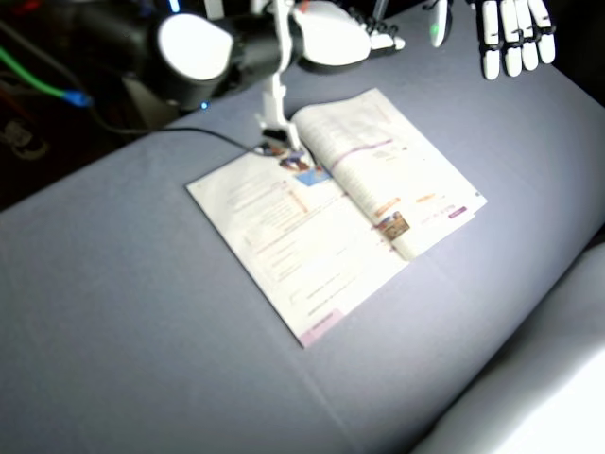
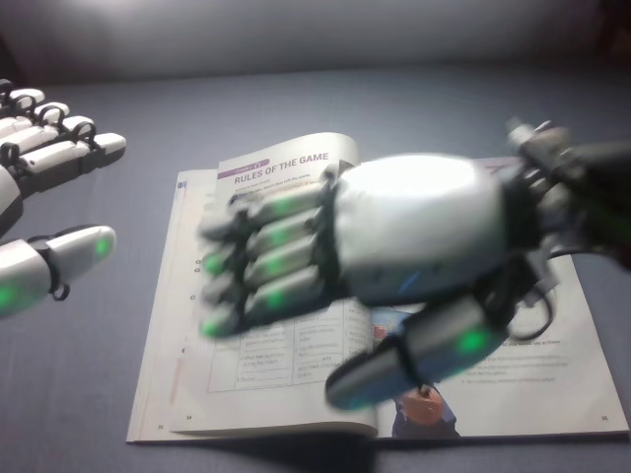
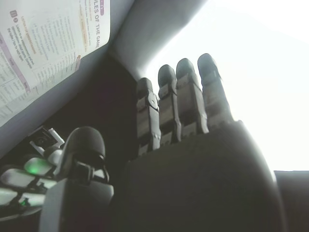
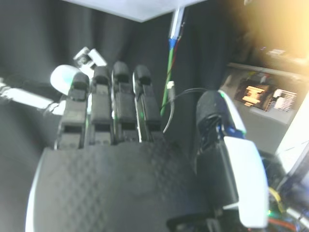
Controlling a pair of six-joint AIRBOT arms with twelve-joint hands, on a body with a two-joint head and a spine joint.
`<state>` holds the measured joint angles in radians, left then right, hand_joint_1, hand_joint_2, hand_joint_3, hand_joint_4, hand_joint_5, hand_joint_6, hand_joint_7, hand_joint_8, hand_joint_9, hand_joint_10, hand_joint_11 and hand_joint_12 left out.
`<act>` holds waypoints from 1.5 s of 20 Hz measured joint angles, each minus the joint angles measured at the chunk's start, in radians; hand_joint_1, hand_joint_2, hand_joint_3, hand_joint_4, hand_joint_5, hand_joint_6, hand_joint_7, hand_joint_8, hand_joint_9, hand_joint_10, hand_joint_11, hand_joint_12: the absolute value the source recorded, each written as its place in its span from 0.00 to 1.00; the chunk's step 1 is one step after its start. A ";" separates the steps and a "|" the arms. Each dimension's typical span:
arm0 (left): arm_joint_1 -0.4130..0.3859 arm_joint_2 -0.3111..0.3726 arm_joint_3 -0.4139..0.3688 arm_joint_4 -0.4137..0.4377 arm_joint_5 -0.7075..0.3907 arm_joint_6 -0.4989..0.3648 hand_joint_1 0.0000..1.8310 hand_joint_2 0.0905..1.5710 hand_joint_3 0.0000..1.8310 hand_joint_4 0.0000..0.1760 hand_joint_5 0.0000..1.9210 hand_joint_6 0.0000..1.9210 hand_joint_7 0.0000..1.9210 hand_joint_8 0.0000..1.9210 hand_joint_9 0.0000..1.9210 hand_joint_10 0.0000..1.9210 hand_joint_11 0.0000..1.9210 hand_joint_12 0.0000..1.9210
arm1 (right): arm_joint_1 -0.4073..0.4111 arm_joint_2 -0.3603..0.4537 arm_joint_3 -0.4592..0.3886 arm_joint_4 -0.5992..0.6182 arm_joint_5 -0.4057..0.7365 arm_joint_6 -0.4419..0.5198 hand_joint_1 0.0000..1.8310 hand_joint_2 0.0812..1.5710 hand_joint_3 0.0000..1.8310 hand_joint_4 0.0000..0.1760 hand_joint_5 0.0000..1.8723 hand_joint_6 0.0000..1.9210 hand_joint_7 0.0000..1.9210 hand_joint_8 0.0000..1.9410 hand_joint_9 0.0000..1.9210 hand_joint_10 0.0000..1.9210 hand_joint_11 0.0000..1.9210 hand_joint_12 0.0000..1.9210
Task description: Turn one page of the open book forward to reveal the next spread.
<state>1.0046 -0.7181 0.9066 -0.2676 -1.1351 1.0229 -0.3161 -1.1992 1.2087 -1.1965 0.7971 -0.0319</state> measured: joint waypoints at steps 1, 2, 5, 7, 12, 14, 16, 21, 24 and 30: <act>0.011 0.002 -0.008 -0.005 -0.011 -0.002 0.00 0.87 0.00 0.30 0.16 0.00 0.15 0.00 0.11 0.00 0.03 0.13 | -0.007 0.037 0.000 0.079 0.009 -0.001 0.00 0.85 0.00 0.00 0.19 0.00 0.16 0.00 0.11 0.00 0.02 0.01; 0.018 0.006 -0.013 -0.005 -0.018 -0.004 0.00 0.87 0.00 0.26 0.16 0.00 0.15 0.00 0.11 0.00 0.03 0.13 | -0.014 0.047 0.000 0.112 0.011 -0.003 0.00 0.86 0.00 0.00 0.19 0.00 0.17 0.00 0.10 0.00 0.01 0.01; 0.036 0.013 -0.017 -0.005 -0.052 -0.026 0.00 0.85 0.00 0.45 0.16 0.00 0.15 0.00 0.11 0.00 0.00 0.20 | -0.059 0.084 -0.015 0.214 0.009 -0.005 0.00 0.85 0.00 0.00 0.19 0.00 0.17 0.00 0.09 0.00 0.01 0.01; 0.056 0.014 -0.027 -0.008 -0.094 -0.049 0.00 0.88 0.01 0.33 0.14 0.00 0.14 0.00 0.09 0.00 0.00 0.15 | -0.112 0.138 -0.043 0.330 0.029 -0.004 0.00 0.85 0.00 0.00 0.19 0.00 0.16 0.00 0.08 0.00 0.01 0.01; 0.090 0.014 -0.056 -0.004 -0.224 -0.094 0.00 0.90 0.00 0.26 0.16 0.00 0.17 0.01 0.11 0.01 0.06 0.03 | -0.338 0.261 -0.100 0.834 0.180 -0.006 0.00 0.86 0.00 0.00 0.15 0.00 0.12 0.01 0.06 0.01 0.03 0.01; 0.111 0.014 -0.060 0.006 -0.265 -0.115 0.00 0.90 0.00 0.24 0.17 0.00 0.18 0.00 0.13 0.00 0.07 0.05 | -0.382 0.262 -0.102 0.922 0.244 -0.006 0.00 0.87 0.00 0.00 0.15 0.00 0.14 0.00 0.08 0.01 0.03 0.02; 0.135 0.014 -0.068 0.003 -0.300 -0.135 0.00 0.90 0.00 0.19 0.17 0.00 0.18 0.00 0.13 0.00 0.03 0.13 | -0.428 0.274 -0.102 0.999 0.316 -0.006 0.02 0.85 0.00 0.00 0.15 0.00 0.14 0.00 0.09 0.01 0.03 0.02; 0.148 -0.003 -0.068 -0.009 -0.357 -0.156 0.00 0.90 0.00 0.19 0.16 0.00 0.16 0.00 0.11 0.00 0.00 0.14 | -0.578 0.299 -0.124 1.153 0.421 -0.006 0.01 0.83 0.00 0.00 0.08 0.00 0.07 0.00 0.03 0.00 0.00 0.00; 0.178 -0.009 -0.075 -0.006 -0.356 -0.158 0.00 0.91 0.00 0.17 0.16 0.00 0.15 0.00 0.10 0.00 0.00 0.11 | -0.673 0.349 -0.152 1.231 0.476 -0.007 0.07 0.85 0.00 0.00 0.12 0.01 0.09 0.00 0.06 0.01 0.04 0.02; 0.219 -0.015 -0.075 -0.055 -0.375 -0.175 0.00 0.94 0.00 0.25 0.16 0.00 0.16 0.00 0.10 0.00 0.00 0.06 | -0.768 0.423 -0.176 1.318 0.583 -0.008 0.04 0.90 0.00 0.00 0.13 0.00 0.12 0.00 0.06 0.00 0.00 0.00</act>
